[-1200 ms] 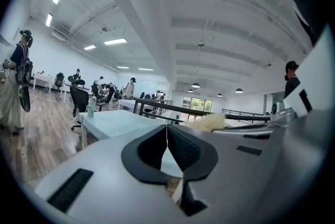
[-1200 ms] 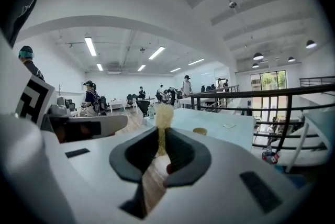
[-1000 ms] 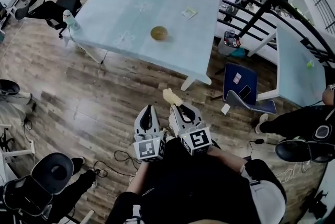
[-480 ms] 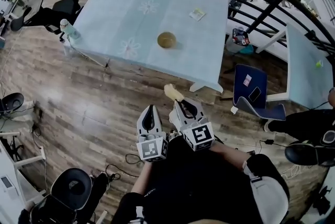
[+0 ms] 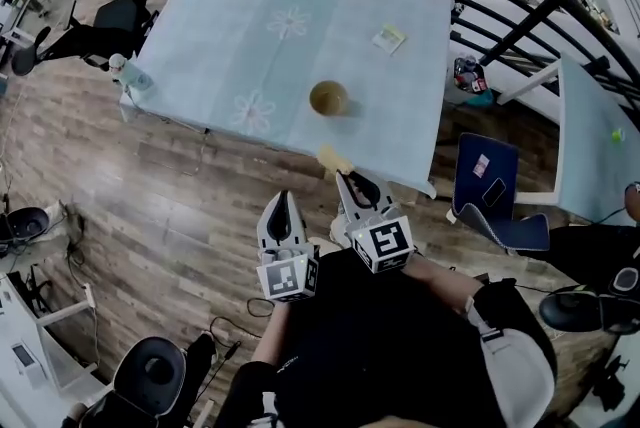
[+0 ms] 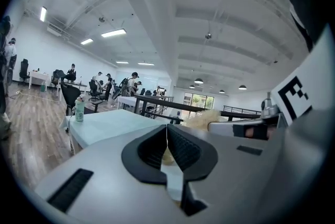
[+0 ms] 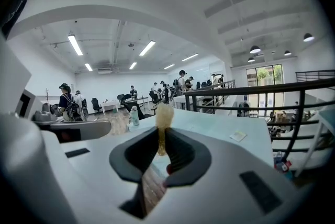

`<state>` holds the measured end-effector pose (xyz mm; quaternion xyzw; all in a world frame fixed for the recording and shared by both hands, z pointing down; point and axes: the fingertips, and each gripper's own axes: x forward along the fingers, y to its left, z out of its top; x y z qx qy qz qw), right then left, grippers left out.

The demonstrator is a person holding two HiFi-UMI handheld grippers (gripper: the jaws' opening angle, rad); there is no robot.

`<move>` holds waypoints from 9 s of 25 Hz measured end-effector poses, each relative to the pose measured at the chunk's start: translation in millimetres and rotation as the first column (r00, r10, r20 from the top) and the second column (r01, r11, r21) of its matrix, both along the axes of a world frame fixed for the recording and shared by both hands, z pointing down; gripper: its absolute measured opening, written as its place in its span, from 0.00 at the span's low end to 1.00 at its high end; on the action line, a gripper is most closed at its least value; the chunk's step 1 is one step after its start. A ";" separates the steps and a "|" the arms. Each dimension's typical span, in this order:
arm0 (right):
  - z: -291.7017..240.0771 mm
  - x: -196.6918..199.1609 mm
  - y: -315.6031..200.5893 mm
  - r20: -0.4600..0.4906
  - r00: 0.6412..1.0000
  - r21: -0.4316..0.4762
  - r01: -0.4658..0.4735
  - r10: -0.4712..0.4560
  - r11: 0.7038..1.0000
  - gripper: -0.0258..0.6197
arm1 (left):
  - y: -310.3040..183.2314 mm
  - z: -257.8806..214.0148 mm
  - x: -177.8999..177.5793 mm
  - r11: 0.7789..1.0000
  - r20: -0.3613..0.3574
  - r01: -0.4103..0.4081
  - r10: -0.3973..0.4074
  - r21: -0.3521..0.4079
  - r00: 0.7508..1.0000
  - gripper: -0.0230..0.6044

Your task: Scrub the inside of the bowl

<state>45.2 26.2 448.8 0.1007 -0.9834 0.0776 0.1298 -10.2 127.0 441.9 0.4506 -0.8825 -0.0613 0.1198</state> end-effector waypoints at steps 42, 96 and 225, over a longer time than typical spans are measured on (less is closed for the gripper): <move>16.6 -83.9 -139.6 -0.136 0.671 0.043 -0.731 0.729 0.681 0.11 | -236.6 140.3 -170.5 0.635 -0.305 -0.743 0.679 -0.211 0.668 0.06; -20.0 -141.4 -102.7 -0.007 0.797 0.180 -0.593 0.603 0.785 0.11 | -253.8 48.5 -165.4 0.564 -0.338 -0.804 0.731 -0.189 0.593 0.07; -13.3 -212.5 -67.2 -0.014 0.932 -0.006 -0.363 0.363 0.932 0.10 | -215.6 -0.7 -215.2 0.780 -0.110 -0.602 0.592 -0.171 0.798 0.07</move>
